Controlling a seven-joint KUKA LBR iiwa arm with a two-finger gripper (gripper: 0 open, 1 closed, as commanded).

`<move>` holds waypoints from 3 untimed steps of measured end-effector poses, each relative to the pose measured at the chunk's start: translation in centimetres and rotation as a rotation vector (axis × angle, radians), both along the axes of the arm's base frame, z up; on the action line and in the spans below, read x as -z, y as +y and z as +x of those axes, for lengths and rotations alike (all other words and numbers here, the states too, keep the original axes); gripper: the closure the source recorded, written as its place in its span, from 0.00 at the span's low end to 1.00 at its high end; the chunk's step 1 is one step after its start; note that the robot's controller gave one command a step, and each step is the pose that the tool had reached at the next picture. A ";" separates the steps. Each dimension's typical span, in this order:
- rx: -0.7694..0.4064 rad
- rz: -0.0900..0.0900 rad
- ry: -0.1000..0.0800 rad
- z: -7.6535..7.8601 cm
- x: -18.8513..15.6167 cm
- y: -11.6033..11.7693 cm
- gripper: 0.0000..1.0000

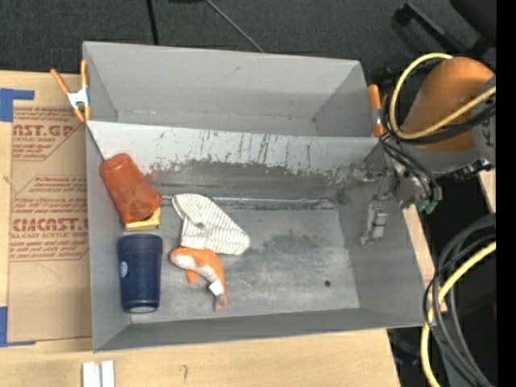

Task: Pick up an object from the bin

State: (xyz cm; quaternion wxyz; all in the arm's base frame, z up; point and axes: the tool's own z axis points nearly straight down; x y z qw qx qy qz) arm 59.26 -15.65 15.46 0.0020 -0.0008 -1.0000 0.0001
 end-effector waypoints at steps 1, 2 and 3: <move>-0.002 -0.001 -0.006 0.1 -0.5 0.1 0.00; -0.032 0.000 -0.002 -0.5 -6.6 1.6 0.00; 0.014 0.000 -0.011 -1.2 -11.4 5.1 0.00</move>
Offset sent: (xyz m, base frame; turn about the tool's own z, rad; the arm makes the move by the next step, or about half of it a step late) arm -0.0130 0.0386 0.1638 -0.0835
